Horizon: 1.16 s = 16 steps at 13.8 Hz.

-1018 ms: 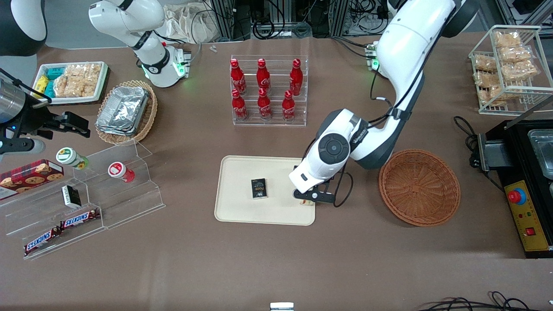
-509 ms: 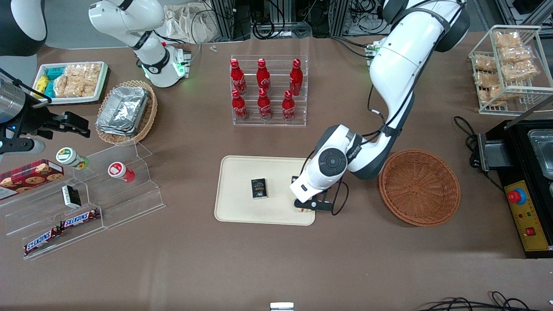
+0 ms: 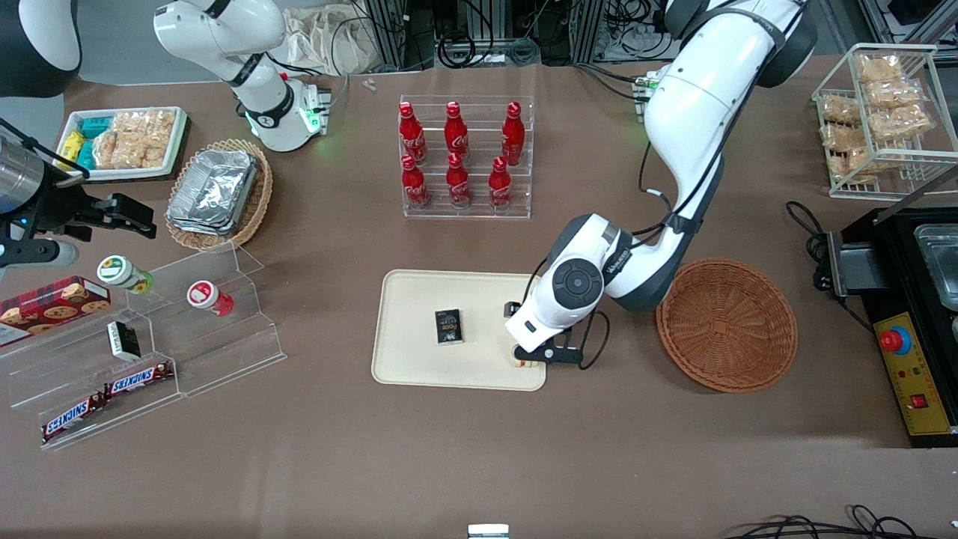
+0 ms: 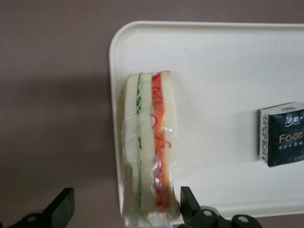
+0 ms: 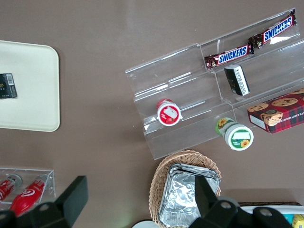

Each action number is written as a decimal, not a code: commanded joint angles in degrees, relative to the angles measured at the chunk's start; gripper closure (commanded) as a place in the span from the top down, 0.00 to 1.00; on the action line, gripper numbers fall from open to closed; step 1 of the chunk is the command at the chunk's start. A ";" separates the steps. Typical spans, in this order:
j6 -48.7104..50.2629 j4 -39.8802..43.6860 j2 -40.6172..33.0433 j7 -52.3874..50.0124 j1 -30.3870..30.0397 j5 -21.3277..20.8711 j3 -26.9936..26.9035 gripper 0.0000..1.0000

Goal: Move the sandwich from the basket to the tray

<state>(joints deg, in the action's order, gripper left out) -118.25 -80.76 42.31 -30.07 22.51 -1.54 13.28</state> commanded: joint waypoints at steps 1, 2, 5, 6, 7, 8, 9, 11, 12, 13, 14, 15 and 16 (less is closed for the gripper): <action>7.92 -0.45 -5.03 0.97 -4.39 -0.13 0.16 1.00; 10.73 -0.45 -7.13 3.24 -4.75 0.05 -0.01 1.00; 16.20 -0.45 -11.62 7.21 -8.60 -0.04 -0.10 1.00; 17.52 -0.45 -13.20 8.96 -9.49 -0.04 -0.10 1.00; 18.57 -0.45 -14.61 11.58 -10.28 -0.04 -0.19 1.00; 19.89 -0.45 -16.02 14.39 -12.03 -0.04 -0.19 1.00; 21.64 -0.45 -17.51 17.64 -14.22 0.05 -0.19 1.00; 24.90 -0.45 -20.76 23.71 -18.35 0.05 -0.19 1.00; 25.96 -0.45 -22.17 26.09 -20.46 0.05 -0.19 1.00; 26.58 -0.45 -23.31 27.59 -22.31 -0.48 -0.19 1.00; 26.67 -0.45 -24.37 28.74 -23.81 -1.00 -0.27 1.00; 26.67 -0.45 -25.77 30.75 -25.22 -1.62 -0.36 1.00; 26.67 -0.45 -27.00 31.99 -27.06 -1.80 -0.36 1.00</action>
<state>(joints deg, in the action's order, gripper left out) -92.36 -80.07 18.47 -0.58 -2.15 -2.20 12.42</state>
